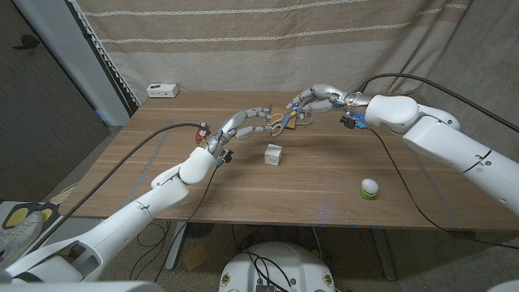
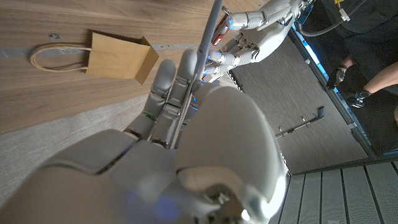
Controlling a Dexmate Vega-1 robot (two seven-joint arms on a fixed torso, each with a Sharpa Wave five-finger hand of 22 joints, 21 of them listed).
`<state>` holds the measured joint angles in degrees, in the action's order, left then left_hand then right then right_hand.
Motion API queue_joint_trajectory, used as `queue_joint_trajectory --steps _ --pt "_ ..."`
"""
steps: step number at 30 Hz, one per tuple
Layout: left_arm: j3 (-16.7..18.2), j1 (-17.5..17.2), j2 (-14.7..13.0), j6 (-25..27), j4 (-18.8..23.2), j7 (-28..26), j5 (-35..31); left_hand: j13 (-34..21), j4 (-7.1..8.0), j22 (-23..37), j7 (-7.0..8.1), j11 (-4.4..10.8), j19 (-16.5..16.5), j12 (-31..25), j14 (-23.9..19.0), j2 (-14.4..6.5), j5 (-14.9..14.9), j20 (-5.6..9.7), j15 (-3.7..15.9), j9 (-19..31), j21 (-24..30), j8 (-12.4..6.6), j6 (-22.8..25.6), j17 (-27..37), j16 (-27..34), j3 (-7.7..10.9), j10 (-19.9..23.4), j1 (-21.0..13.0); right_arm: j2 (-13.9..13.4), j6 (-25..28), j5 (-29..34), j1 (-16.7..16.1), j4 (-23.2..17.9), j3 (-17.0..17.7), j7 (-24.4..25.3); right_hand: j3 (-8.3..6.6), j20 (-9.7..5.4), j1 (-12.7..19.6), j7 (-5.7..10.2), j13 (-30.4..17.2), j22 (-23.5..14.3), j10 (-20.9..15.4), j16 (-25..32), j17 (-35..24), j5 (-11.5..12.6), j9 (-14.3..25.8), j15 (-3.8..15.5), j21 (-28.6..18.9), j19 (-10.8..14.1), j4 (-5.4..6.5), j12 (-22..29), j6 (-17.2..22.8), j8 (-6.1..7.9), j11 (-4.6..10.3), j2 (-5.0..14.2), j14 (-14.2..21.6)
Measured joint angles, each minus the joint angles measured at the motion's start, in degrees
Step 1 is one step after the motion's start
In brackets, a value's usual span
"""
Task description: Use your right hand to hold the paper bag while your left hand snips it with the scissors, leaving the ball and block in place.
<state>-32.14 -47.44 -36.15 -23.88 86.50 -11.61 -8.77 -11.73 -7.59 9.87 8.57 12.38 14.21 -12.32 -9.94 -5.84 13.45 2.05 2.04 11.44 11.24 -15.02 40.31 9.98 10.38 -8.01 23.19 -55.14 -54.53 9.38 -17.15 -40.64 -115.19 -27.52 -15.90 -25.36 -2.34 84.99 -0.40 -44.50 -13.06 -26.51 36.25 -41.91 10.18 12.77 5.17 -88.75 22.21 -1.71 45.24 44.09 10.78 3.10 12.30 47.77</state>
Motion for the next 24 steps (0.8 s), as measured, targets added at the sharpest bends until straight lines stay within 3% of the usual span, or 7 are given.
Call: queue_joint_trajectory --steps 5,8,12,24 --pt "-0.11 0.17 0.0 -0.07 -0.05 0.1 -0.09 0.0 0.0 0.0 0.0 -0.01 0.0 0.0 0.0 0.0 0.0 0.0 0.0 0.0 0.0 0.0 0.0 0.0 0.0 0.0 0.01 0.0 0.31 -0.5 -0.01 0.23 0.35 -0.14 -0.28 0.07 -0.24 0.16 0.0 0.17 0.0 0.15 0.0 0.09 0.0 0.0 0.0 0.0 -0.24 0.06 -0.39 0.0 0.0 0.17 -0.17 0.0" --pt "-0.17 0.24 0.04 -0.12 -0.1 0.13 -0.13 0.0 0.0 0.0 -0.01 -0.21 0.0 0.0 0.0 0.0 -0.34 0.0 0.0 0.0 0.0 0.0 0.02 0.0 0.0 0.0 0.21 0.0 0.4 -0.84 -0.01 0.29 0.52 -0.21 -0.31 0.47 -0.12 0.3 0.68 0.49 0.0 -0.41 -0.04 0.27 0.0 0.0 0.3 0.0 -0.94 0.15 -0.49 0.68 0.0 1.65 -0.3 -0.3" --pt "-0.22 0.31 0.07 -0.26 -0.14 0.16 -0.26 0.0 0.0 0.0 -0.3 -0.21 0.0 0.0 0.0 0.0 -0.34 0.0 0.0 0.01 0.0 0.0 0.31 0.0 0.0 0.0 0.21 0.0 0.55 -1.73 0.19 0.28 0.66 -0.21 -0.28 0.82 -0.18 0.3 1.64 0.74 -0.09 -1.32 -0.04 0.27 -0.02 0.0 0.38 -0.25 -1.07 -0.18 -0.53 1.65 0.49 2.55 -0.31 -0.38" --pt "-0.35 0.54 0.11 -0.55 -0.3 0.25 -0.48 0.0 0.0 0.06 -0.3 -0.21 0.0 0.0 0.0 0.0 -0.34 0.0 0.0 0.01 0.0 0.44 0.31 0.0 0.0 0.0 0.21 0.0 0.39 -2.45 0.77 -0.16 0.16 0.09 0.06 1.1 -0.1 0.29 1.96 1.26 -0.13 -1.41 0.23 0.53 -0.27 0.01 0.36 -0.46 -1.56 -0.33 -0.96 1.33 0.48 1.57 -0.31 -0.4"
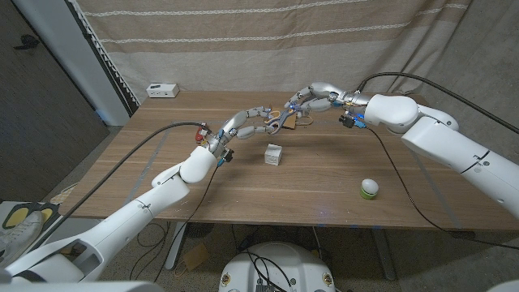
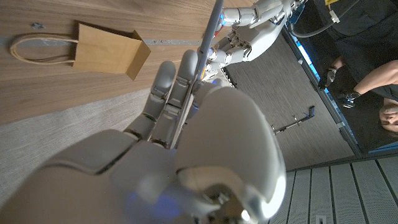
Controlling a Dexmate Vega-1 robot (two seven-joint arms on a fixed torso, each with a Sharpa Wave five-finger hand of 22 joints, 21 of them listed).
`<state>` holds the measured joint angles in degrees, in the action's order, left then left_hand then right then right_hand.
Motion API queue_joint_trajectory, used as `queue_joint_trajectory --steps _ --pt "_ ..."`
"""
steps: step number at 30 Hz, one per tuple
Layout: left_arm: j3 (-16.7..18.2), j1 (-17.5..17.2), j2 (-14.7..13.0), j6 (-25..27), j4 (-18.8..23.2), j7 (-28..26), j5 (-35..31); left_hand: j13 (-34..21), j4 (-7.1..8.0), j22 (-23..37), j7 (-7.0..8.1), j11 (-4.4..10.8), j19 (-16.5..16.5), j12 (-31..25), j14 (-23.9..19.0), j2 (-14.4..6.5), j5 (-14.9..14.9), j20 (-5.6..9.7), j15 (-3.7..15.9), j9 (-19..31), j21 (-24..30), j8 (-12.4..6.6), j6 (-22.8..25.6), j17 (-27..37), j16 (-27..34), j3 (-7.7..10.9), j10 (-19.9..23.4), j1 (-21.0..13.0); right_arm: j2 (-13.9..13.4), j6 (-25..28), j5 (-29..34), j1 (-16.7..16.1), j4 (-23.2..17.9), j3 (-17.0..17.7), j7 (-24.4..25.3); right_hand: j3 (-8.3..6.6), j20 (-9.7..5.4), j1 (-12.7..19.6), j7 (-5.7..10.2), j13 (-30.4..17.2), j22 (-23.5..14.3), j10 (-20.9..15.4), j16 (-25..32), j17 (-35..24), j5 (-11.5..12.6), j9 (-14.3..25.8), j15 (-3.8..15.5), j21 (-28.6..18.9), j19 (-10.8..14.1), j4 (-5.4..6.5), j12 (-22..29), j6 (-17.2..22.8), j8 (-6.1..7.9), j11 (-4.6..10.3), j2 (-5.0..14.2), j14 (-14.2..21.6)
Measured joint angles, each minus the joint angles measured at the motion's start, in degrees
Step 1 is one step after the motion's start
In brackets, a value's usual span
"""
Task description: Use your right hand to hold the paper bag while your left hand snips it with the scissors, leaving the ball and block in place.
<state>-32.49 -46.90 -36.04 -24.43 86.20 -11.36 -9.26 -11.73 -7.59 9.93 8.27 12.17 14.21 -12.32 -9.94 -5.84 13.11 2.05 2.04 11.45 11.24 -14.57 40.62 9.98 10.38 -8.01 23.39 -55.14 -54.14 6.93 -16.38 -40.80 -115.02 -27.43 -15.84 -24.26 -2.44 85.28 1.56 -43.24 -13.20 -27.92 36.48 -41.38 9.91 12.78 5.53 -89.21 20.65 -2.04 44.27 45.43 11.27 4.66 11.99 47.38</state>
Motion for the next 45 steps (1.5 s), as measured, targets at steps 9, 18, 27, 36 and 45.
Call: queue_joint_trajectory --steps 9,18,27,36,45 --pt "-0.01 0.05 0.18 -0.34 -0.15 0.32 0.22 0.0 0.1 0.09 0.01 0.0 0.0 0.0 0.0 0.0 -0.5 0.0 0.0 0.01 0.0 0.0 0.0 0.0 0.0 0.1 0.0 0.0 -0.43 -0.02 0.81 -0.34 -1.16 0.31 0.45 0.0 0.0 0.0 -0.75 0.28 0.0 0.19 -0.01 0.23 0.0 0.0 0.1 0.0 0.0 0.0 -0.45 -0.29 0.0 -0.81 0.0 -0.13" --pt "0.09 0.09 0.47 -1.14 -0.35 0.97 1.51 0.0 0.24 0.09 -0.3 0.0 0.0 0.0 0.0 0.0 -0.5 0.0 0.0 0.01 0.0 0.39 0.32 0.0 0.0 0.24 0.0 0.0 -0.78 0.33 1.78 -0.68 -2.98 0.57 0.98 0.0 0.0 0.0 -0.75 0.59 0.0 -0.12 0.23 0.27 0.0 0.01 -0.11 0.0 0.01 0.0 -0.46 -0.29 0.0 -1.11 0.0 -0.33" --pt "0.13 0.3 0.83 -1.95 -0.91 1.55 2.24 0.0 0.24 0.09 -0.29 0.0 0.0 0.0 0.0 0.0 -0.5 0.0 0.0 0.01 0.0 0.67 0.32 0.0 0.0 0.24 0.0 0.0 -1.21 0.79 2.7 -0.87 -5.0 0.74 1.08 0.0 0.0 0.0 -1.06 0.82 0.01 -0.12 0.23 0.29 0.0 0.01 -0.34 0.01 0.01 0.0 -0.85 -0.61 0.0 -1.11 0.0 -0.54" --pt "0.05 0.61 1.2 -2.36 -1.53 1.78 2.36 0.0 0.24 0.08 -0.51 0.0 0.0 0.0 0.0 -0.31 -0.5 0.0 0.0 0.01 0.0 0.67 0.56 0.0 0.0 0.24 -0.01 0.31 -1.51 1.06 3.51 -0.89 -6.23 0.89 1.08 0.0 0.0 0.25 -1.06 0.83 0.01 -0.03 0.63 0.52 -0.01 0.02 -0.51 0.01 0.01 0.01 -1.07 -0.61 0.0 -1.63 0.25 -0.54" --pt "-0.28 0.9 1.46 -2.4 -1.74 1.79 2.35 0.0 0.24 0.08 -0.61 0.0 0.0 0.0 0.0 -0.3 -0.5 0.0 0.0 0.02 0.0 0.69 0.84 0.0 0.0 0.24 -0.01 0.31 -1.54 1.07 4.41 -0.89 -6.42 0.9 1.22 0.23 0.0 0.34 -1.06 0.84 0.01 -0.47 0.63 0.79 -0.01 0.02 -0.55 0.01 0.01 0.24 -1.08 -0.61 0.0 -1.2 0.3 -0.5"
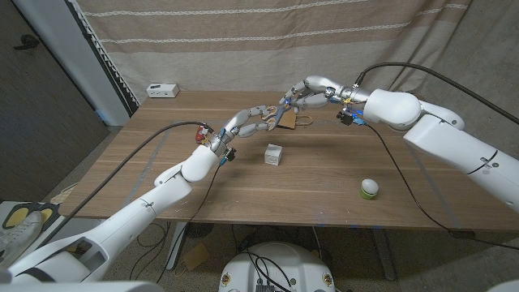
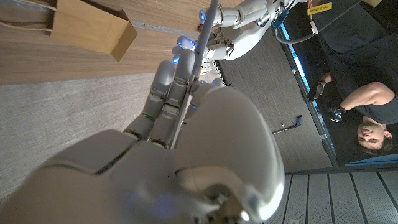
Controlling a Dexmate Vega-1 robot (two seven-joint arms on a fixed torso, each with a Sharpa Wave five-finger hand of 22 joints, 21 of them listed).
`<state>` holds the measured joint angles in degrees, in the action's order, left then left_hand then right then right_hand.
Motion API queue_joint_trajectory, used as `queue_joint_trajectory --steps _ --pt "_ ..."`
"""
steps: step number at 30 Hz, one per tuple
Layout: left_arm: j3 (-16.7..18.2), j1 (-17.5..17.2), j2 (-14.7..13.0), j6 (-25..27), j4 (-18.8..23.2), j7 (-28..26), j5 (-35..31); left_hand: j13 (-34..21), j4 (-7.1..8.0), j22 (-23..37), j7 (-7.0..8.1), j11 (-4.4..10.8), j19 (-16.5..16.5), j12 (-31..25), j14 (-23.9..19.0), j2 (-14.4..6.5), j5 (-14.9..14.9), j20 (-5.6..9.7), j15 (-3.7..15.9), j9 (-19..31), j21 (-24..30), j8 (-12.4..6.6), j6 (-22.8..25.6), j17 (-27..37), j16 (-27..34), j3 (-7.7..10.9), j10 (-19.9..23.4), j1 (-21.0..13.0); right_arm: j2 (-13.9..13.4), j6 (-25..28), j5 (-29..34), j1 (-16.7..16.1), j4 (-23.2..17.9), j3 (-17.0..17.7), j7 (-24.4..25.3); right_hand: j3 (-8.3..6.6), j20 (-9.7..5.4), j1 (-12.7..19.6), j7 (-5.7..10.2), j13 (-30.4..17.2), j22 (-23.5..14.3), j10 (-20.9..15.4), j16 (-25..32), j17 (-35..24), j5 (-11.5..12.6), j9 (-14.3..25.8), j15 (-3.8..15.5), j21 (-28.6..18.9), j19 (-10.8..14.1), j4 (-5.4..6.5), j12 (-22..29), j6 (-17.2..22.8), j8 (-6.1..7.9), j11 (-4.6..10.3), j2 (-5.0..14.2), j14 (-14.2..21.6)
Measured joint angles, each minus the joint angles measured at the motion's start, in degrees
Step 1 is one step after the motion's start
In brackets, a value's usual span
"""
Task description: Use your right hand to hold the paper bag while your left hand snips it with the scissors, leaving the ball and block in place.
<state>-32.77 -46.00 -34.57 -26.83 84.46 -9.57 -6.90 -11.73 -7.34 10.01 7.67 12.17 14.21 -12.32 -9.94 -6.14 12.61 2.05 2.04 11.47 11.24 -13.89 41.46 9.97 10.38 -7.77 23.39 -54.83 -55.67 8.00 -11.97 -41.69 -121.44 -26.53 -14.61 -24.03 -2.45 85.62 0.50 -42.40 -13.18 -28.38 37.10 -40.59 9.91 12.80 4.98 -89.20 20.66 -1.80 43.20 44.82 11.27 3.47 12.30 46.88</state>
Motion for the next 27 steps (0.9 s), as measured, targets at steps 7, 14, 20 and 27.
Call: queue_joint_trajectory --steps 7,14,20,27 --pt "-0.45 0.5 0.26 -0.29 -0.46 -0.81 -1.92 0.0 0.0 0.0 0.0 0.0 0.0 0.0 0.0 0.0 0.0 0.0 0.0 0.0 0.0 0.47 0.0 0.0 0.0 0.0 0.0 0.0 0.11 -0.29 0.91 -0.17 -1.12 0.1 0.2 0.0 0.0 0.28 0.22 0.22 0.0 -0.2 0.0 0.0 0.0 0.0 -0.06 -0.22 0.0 0.0 -0.01 0.22 0.0 0.21 -0.29 0.06" --pt "-1.03 1.07 0.73 -0.45 -1.21 -1.12 -2.96 0.0 0.0 0.0 0.0 0.0 0.0 0.0 0.0 0.0 0.0 0.0 0.0 0.0 0.0 0.49 0.0 0.0 0.0 0.0 0.0 0.0 0.46 -0.69 1.69 -0.23 -1.22 -0.25 0.24 0.23 -0.22 0.28 0.22 0.22 0.0 -0.2 0.0 0.27 0.0 0.01 -0.08 -0.22 0.23 -0.24 -0.01 0.22 0.0 0.21 -0.29 0.06" --pt "-1.44 1.38 1.02 -0.6 -1.64 -1.33 -3.54 0.0 0.0 -0.01 0.0 -0.01 0.0 0.0 0.0 0.0 -0.33 0.0 0.0 0.0 0.0 0.53 0.0 0.0 0.0 0.0 -0.01 0.0 0.76 -1.21 2.18 -0.3 -1.27 -0.5 0.21 0.23 -0.21 0.28 0.22 0.21 0.0 -0.2 0.17 0.27 0.02 0.01 -1.12 -0.22 0.23 -0.25 -0.43 0.22 0.0 0.22 -0.29 -0.96" --pt "-1.87 1.74 1.28 -0.88 -2.03 -1.34 -3.84 0.0 0.0 -0.01 0.1 -0.19 0.0 0.0 0.0 0.0 -0.33 0.0 0.0 0.0 0.0 0.51 0.33 0.0 0.0 0.0 -0.2 0.0 1.12 -1.53 2.85 -0.3 -1.43 -0.9 0.05 0.23 -0.2 0.28 0.22 0.21 0.0 -0.19 0.17 0.44 0.02 0.01 -1.25 -0.22 0.22 -0.25 -0.43 0.22 0.0 0.22 -0.29 -0.84"
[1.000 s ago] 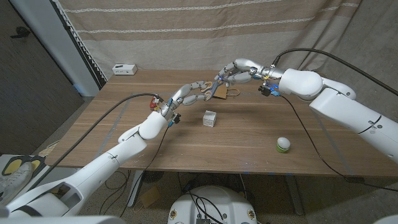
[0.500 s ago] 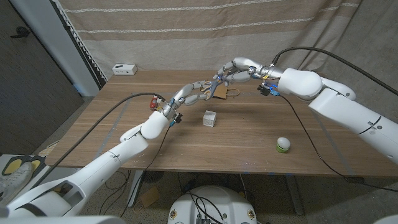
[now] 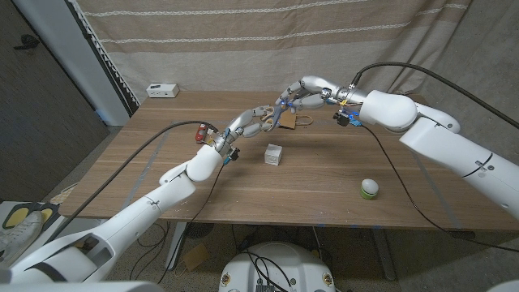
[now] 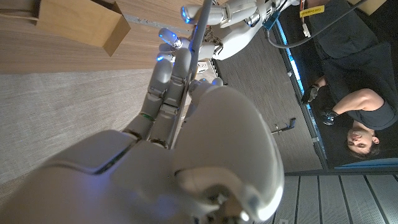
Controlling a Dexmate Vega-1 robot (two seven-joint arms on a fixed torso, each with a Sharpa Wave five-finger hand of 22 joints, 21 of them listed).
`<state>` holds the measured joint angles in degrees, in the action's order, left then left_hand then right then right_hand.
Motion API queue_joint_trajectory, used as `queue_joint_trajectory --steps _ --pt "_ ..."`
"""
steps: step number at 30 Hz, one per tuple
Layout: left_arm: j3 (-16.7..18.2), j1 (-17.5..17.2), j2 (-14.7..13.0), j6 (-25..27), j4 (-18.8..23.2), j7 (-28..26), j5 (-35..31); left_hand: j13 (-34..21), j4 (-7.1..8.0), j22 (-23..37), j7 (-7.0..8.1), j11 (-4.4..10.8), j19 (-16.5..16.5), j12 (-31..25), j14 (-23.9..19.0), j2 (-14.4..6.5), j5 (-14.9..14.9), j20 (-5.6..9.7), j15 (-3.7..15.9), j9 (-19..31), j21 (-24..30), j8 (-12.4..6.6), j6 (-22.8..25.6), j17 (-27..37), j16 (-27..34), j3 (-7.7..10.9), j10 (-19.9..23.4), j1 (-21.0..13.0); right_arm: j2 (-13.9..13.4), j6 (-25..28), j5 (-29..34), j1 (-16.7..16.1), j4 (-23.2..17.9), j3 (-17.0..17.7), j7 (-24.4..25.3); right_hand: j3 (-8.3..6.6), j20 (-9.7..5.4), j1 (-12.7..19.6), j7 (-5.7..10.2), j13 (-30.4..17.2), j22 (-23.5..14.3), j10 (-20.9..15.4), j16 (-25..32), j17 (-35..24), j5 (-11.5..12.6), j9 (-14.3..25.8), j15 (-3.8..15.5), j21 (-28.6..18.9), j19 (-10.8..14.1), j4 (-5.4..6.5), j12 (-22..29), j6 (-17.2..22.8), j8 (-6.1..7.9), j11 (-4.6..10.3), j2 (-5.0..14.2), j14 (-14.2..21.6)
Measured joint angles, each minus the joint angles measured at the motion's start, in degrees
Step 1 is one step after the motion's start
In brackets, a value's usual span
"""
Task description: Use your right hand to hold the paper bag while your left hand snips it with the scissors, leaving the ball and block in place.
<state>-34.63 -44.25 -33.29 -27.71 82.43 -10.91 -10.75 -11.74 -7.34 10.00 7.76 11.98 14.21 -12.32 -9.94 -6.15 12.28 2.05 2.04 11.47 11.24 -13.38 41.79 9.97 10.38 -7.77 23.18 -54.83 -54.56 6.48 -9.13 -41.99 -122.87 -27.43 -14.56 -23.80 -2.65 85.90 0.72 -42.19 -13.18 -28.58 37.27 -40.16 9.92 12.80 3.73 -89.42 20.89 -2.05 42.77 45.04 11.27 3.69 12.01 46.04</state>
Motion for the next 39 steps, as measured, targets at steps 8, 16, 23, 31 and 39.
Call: queue_joint_trajectory --steps 8,16,23,31,39 --pt "-0.45 0.49 0.44 -0.39 -0.57 0.04 -0.35 0.0 0.18 0.0 0.0 0.17 0.0 0.0 0.0 0.0 0.0 0.0 0.0 0.0 0.0 0.26 0.36 0.0 0.0 0.18 0.17 0.0 0.3 -0.14 0.75 0.27 -0.24 -0.34 -0.35 0.0 0.02 0.0 0.0 0.0 0.0 0.01 0.11 0.09 0.0 0.0 -0.8 0.0 -0.01 0.0 0.0 0.0 0.0 0.0 0.0 -0.8" --pt "-0.67 0.61 0.57 -0.49 -0.72 0.06 -0.5 0.0 0.17 0.0 0.1 0.08 0.0 0.0 0.0 -0.3 0.01 0.0 0.0 0.0 0.0 0.25 0.02 0.0 0.0 0.17 0.08 0.3 0.51 -0.19 1.4 0.53 -0.45 -0.57 -0.65 0.0 0.04 0.0 0.0 -0.01 0.0 -0.27 0.27 0.09 0.0 0.0 -0.89 0.0 0.0 0.0 0.0 0.0 0.0 0.28 0.0 -0.71" --pt "-0.81 0.62 0.64 -0.55 -0.73 0.08 -0.55 0.0 0.17 0.0 0.18 -0.02 0.0 0.0 0.0 -0.3 0.01 0.0 0.0 0.0 0.0 0.47 0.08 0.0 0.0 0.17 0.01 0.3 0.8 -0.39 2.05 0.79 -0.51 -0.82 -0.91 0.0 0.15 0.0 0.0 -0.01 0.0 -0.3 0.39 0.36 0.0 0.0 -0.9 0.0 0.1 0.0 0.0 0.0 0.0 0.31 0.0 -0.7" --pt "-1.05 0.74 0.92 -0.86 -0.93 0.11 -0.78 -0.02 0.31 0.0 1.05 -1.38 0.0 -0.98 0.0 -0.31 0.01 0.0 0.0 0.0 0.0 0.46 0.96 0.01 0.23 0.32 1.79 0.3 1.19 -0.72 2.41 1.04 -0.35 -1.04 -1.2 0.0 0.46 0.0 0.0 -0.16 0.0 -0.3 -0.18 0.36 0.0 0.0 -3.05 -0.21 0.4 0.0 0.0 0.0 0.0 0.31 0.0 1.45" --pt "-1.1 0.82 1.34 -0.91 -1.25 -0.37 -0.82 -2.01 0.45 0.0 4.31 -3.53 0.0 -2.48 -3.99 -1.48 0.01 0.0 0.24 0.64 0.0 -1.03 4.23 0.58 0.72 1.75 6.81 0.08 1.56 -0.96 2.48 1.32 0.41 -1.23 -1.45 0.24 0.63 0.0 0.0 -0.15 0.0 -0.29 0.1 0.43 0.0 0.0 -3.06 -0.18 0.58 0.24 0.0 0.0 0.0 0.31 0.0 1.45"
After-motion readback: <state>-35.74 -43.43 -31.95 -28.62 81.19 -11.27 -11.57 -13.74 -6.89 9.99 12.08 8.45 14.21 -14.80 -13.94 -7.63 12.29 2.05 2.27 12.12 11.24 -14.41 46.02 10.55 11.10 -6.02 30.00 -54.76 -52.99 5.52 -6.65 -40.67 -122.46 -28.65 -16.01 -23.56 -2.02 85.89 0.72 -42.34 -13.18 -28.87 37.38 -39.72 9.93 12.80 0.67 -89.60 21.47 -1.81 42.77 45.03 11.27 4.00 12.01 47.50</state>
